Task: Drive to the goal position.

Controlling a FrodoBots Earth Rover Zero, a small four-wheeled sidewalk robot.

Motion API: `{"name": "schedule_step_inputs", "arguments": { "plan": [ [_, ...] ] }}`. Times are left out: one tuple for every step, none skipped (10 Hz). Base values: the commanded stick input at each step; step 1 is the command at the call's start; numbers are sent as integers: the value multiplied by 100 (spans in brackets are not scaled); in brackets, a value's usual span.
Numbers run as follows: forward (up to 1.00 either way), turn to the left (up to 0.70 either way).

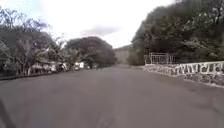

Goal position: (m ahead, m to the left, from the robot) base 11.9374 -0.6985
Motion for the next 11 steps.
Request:
{"name": "schedule_step_inputs", "arguments": {
  "plan": [
    [100,0],
    [100,0],
    [100,0],
    [100,0],
    [100,0],
    [100,0],
    [100,0],
    [100,0],
    [100,0],
    [100,0],
    [100,0]
  ]
}}
